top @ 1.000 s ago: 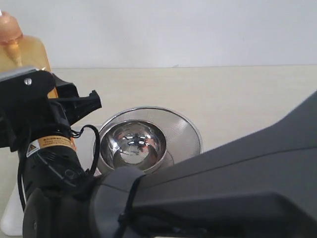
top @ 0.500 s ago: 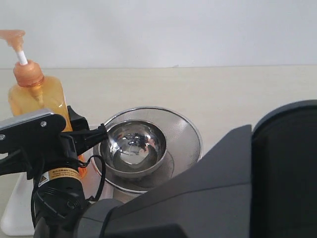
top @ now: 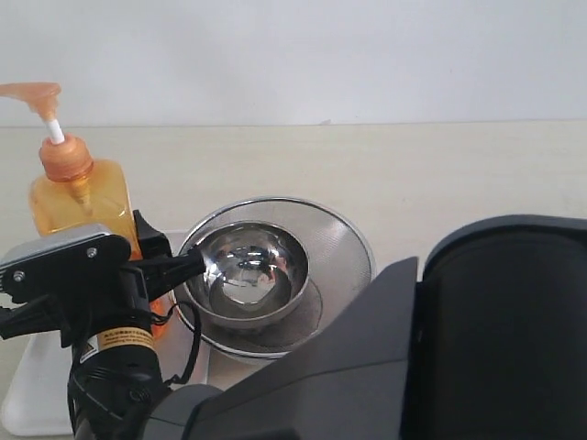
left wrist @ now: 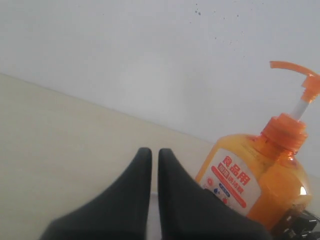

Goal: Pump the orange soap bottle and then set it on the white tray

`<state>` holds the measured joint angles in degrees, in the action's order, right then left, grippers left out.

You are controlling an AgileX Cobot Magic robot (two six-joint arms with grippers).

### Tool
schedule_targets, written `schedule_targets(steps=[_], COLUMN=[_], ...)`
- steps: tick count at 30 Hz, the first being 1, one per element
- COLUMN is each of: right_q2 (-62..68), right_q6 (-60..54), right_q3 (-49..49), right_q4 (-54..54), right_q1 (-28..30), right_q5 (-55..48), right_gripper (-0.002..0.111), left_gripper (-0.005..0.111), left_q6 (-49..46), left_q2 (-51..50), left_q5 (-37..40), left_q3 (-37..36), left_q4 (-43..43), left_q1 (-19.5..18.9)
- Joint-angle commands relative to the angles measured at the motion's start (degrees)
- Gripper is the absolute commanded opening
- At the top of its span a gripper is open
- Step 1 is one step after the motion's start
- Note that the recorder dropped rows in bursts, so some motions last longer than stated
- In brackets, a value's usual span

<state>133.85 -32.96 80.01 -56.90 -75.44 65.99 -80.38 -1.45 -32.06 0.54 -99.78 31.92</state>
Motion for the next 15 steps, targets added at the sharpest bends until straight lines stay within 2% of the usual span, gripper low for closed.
schedule_targets(steps=[1, 8, 15], right_q2=[0.1, 3.4, 3.7], right_q6=[-1.5, -6.9, -6.5], right_q3=[3.8, 9.0, 9.2], right_q4=[2.6, 2.3, 1.8], right_q1=[0.6, 1.5, 2.4], right_q5=[4.0, 4.0, 3.3], right_gripper=[0.000, 0.000, 0.000], left_gripper=[0.005, 0.005, 0.005], left_q6=[-0.4, -0.4, -0.4], left_q2=[0.0, 0.0, 0.0], left_q5=[1.2, 2.3, 2.3], left_q3=[-0.2, -0.2, -0.2], left_q4=[-0.2, -0.2, -0.2], left_q1=[0.0, 0.0, 0.0])
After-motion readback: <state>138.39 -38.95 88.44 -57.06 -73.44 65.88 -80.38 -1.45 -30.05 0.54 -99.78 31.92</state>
